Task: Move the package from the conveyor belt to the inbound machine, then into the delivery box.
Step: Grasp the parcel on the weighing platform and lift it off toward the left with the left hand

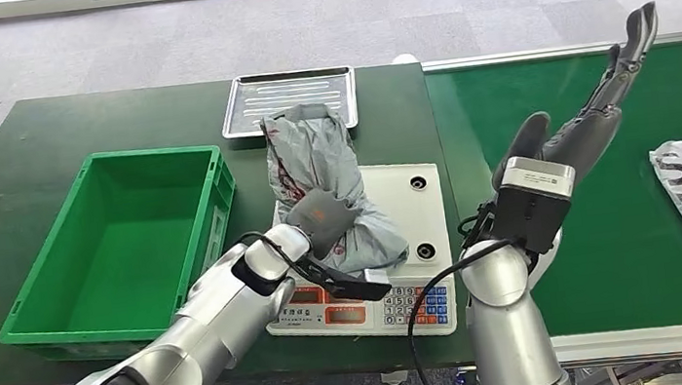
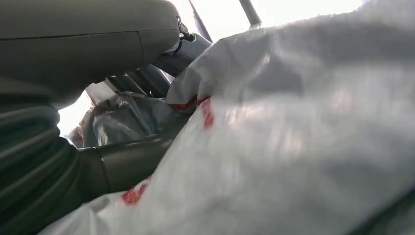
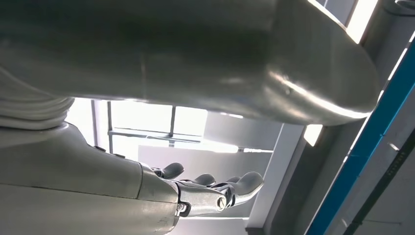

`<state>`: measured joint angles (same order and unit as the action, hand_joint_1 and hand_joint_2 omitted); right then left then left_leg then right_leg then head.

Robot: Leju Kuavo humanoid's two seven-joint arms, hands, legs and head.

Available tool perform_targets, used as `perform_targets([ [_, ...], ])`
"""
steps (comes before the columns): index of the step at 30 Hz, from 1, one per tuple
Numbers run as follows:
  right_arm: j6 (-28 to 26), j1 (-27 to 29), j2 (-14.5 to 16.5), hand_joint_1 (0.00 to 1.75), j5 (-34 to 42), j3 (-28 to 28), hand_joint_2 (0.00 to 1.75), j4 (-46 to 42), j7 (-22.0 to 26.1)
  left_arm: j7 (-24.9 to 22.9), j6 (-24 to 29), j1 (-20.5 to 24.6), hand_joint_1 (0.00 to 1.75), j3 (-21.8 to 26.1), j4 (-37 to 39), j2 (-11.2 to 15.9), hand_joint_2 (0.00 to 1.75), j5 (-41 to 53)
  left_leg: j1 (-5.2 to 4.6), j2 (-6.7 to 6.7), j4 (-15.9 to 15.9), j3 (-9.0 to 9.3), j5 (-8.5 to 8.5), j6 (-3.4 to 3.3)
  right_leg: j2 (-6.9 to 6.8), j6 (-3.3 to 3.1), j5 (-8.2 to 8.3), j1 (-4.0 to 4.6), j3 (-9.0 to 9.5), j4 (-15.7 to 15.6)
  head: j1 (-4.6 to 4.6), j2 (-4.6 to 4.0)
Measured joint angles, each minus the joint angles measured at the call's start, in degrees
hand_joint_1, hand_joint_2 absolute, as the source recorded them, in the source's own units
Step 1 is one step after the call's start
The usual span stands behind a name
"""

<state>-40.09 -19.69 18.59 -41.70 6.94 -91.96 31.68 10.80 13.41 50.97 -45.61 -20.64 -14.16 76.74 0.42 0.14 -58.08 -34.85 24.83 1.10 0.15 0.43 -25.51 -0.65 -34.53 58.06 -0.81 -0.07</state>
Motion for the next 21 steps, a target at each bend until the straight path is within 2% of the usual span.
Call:
perform_targets([
  [3, -0.01, 1.07, -0.24, 0.0, -0.88, -1.03, 0.0, -1.54, -0.89, -11.16, 13.85, 2.66, 1.75, 2.07, -3.62, 2.55, 1.75, 1.04, 0.02, 0.0, 0.0, -0.13, -0.08, 0.05, 0.03, -0.03, 0.07, 0.02, -0.11, 0.03, 0.0, 0.0],
  [5, -0.02, 1.81, -0.45, 0.0, -1.36, -1.62, 0.0, -2.79, -1.65, -17.09, 18.46, 5.4, 1.75, 5.27, -7.82, 5.45, 1.75, 2.58, 0.03, 0.08, 0.01, -0.13, -0.09, 0.07, 0.14, -0.05, 0.09, 0.03, -0.15, 0.05, 0.0, 0.0],
  [8, -0.02, 2.43, -0.62, 0.0, -2.17, -2.25, 0.0, -4.01, -2.64, -20.05, 17.33, 7.85, 1.75, 11.55, -14.31, 9.93, 1.75, 5.54, 0.03, 0.22, 0.1, -0.06, -0.09, 0.09, 0.28, -0.07, 0.09, 0.02, -0.19, 0.06, -0.01, 0.0],
  [12, -0.02, 2.66, -0.7, 0.0, -3.5, -2.77, 0.0, -4.55, -3.53, -19.87, 16.45, 6.28, 1.75, 21.61, -21.39, 14.47, 1.75, 8.46, 0.04, 0.21, 0.18, -0.02, -0.14, 0.17, 0.29, -0.12, 0.06, 0.03, -0.21, 0.06, 0.0, 0.0],
  [16, -0.02, 2.71, -0.72, 0.0, -3.81, -2.93, 0.0, -4.65, -3.71, -19.59, 16.67, 4.4, 1.75, 28.06, -25.4, 16.38, 1.75, 8.72, 0.05, 0.14, 0.19, -0.06, -0.16, 0.19, 0.23, -0.13, 0.05, 0.04, -0.21, 0.06, -0.01, 0.0],
  [21, -0.01, 2.76, -0.72, 0.0, -4.29, -2.92, 0.0, -4.82, -4.21, -19.93, 15.86, 2.99, 1.75, 32.17, -28.59, 17.21, 1.75, 9.08, 0.04, 0.12, 0.18, -0.11, -0.16, 0.19, 0.22, -0.13, 0.05, 0.01, -0.2, 0.05, 0.0, 0.0],
])
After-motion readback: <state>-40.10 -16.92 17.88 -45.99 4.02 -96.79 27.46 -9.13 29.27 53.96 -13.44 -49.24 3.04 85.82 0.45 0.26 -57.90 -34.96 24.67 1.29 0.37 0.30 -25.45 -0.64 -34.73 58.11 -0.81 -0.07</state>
